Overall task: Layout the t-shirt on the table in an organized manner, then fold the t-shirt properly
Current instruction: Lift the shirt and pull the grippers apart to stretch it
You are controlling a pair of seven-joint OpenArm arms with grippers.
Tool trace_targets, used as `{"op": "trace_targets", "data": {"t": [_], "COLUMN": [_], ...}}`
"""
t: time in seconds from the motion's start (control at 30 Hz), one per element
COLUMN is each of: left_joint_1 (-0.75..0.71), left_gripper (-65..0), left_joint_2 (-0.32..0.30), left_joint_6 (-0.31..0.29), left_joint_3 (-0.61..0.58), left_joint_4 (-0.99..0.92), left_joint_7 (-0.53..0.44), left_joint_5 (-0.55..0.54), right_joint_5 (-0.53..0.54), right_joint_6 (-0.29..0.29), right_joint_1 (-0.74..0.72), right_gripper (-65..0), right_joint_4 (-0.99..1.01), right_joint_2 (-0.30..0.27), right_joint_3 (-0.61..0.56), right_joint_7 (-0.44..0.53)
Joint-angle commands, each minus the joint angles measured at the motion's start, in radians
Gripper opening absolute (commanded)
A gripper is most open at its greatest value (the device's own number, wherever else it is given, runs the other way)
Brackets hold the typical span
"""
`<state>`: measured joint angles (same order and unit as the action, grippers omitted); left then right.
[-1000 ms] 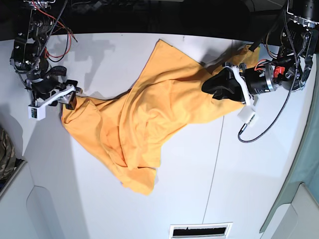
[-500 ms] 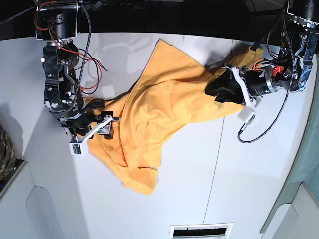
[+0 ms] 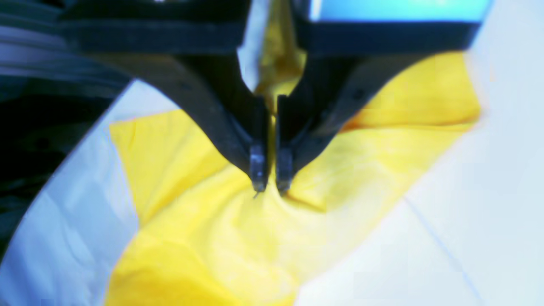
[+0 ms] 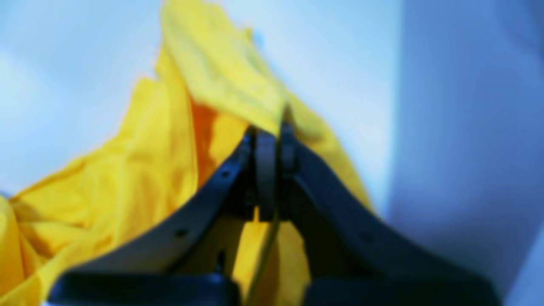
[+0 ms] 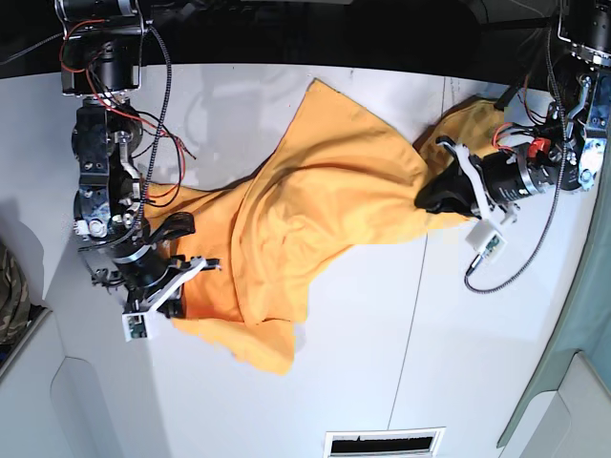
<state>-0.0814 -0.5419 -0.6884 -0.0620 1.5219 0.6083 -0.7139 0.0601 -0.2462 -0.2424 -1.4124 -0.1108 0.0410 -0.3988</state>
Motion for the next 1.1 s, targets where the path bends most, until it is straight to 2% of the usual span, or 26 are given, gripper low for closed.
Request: {"op": "trace_targets", "data": {"t": [0.0, 0.13, 0.23, 0.4, 0.53, 0.6, 0.73, 0.87, 1.07], "left_joint_1": [0.04, 0.141, 0.188, 0.209, 0.207, 0.2, 0.192, 0.195, 0.196], "left_gripper": [-65.0, -65.0, -65.0, -65.0, -65.0, -65.0, -65.0, -65.0, -65.0], "left_joint_2": [-0.027, -0.068, -0.096, -0.119, -0.121, -0.121, -0.12, -0.12, -0.123], "left_joint_6": [-0.01, -0.01, -0.01, -0.01, -0.01, -0.01, -0.01, -0.01, -0.01], "left_joint_3": [0.016, 0.018, 0.018, 0.018, 0.018, 0.018, 0.018, 0.018, 0.018], "left_joint_4": [0.015, 0.015, 0.015, 0.015, 0.015, 0.015, 0.015, 0.015, 0.022], "left_joint_7": [-0.029, -0.027, -0.002, 0.018, 0.041, 0.045, 0.047, 0.045, 0.048], "left_joint_5": [-0.023, -0.022, -0.024, -0.029, -0.029, -0.029, -0.049, -0.107, -0.113], "right_joint_5": [0.004, 0.013, 0.056, 0.051, 0.008, -0.032, -0.034, 0.013, 0.048], "right_joint_6": [-0.008, -0.043, -0.042, -0.037, 0.026, 0.037, 0.066, 0.039, -0.007], "right_joint_1": [-0.044, -0.146, -0.23, -0.289, -0.253, -0.215, -0.124, -0.056, -0.008], "right_gripper": [-65.0, -65.0, -65.0, -65.0, -65.0, -65.0, -65.0, -65.0, -65.0], "right_joint_4": [-0.049, -0.101, -0.101, -0.1, -0.1, -0.099, -0.09, -0.09, -0.131], "right_joint_2": [-0.02, -0.068, -0.095, -0.145, -0.201, -0.222, -0.238, -0.238, -0.238], "right_joint_3": [0.005, 0.005, 0.005, 0.006, 0.028, 0.056, 0.143, 0.205, 0.258], "right_joint_7": [0.027, -0.016, -0.069, -0.146, -0.185, -0.186, -0.184, -0.177, -0.187]}}
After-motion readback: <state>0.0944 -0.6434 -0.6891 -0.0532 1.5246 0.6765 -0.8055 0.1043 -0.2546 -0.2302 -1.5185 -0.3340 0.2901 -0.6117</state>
